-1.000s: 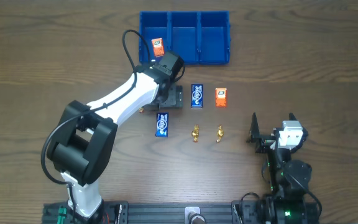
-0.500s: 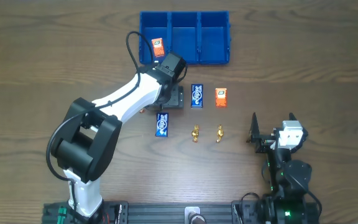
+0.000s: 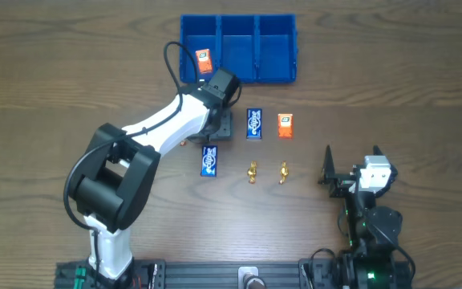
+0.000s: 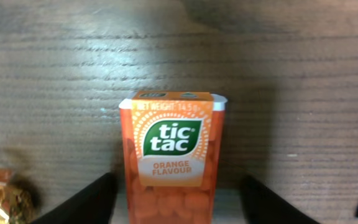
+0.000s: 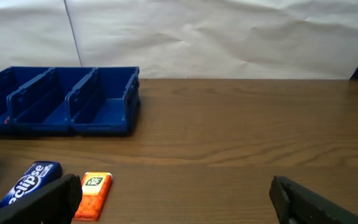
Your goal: Sort Candies Into Trays
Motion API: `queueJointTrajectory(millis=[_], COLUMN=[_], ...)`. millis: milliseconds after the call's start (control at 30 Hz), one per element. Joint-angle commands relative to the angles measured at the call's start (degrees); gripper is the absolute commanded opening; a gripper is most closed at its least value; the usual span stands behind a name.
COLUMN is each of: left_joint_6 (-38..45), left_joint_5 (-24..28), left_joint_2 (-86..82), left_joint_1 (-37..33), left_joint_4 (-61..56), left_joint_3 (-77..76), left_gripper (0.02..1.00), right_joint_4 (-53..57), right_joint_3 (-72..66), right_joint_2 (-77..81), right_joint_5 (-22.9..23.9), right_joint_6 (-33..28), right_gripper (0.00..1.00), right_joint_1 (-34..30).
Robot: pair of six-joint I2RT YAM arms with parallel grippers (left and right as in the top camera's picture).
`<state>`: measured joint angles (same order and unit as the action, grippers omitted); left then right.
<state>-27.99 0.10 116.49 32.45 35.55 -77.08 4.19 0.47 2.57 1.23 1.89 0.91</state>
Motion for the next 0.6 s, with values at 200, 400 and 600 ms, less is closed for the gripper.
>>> queueJointTrajectory(millis=[200,400,600], left_joint_6=[-0.57,-0.55,-0.24], left_joint_5=[1.03,0.68,-8.50], left_joint_2=[1.25,-0.39,-7.04], left_joint_1=[-0.61,-1.29,-1.40], left_joint_4=[-0.26,0.57,8.15], left_joint_3=[-0.33,-2.43,-16.83], left_gripper=[0.402,0.371,0.378], right_joint_4=[0.50,0.50,0.48], right_joint_3=[-0.02,-0.02,-0.02], right_joint_2=[-0.37,-0.37,-0.35], right_joint_5=[-0.09,-0.09,-0.09], right_joint_6=[-0.26,-0.26,-0.26], right_gripper=[0.998,0.998,0.998], right_joint_1=[-0.17,-0.17,-0.17])
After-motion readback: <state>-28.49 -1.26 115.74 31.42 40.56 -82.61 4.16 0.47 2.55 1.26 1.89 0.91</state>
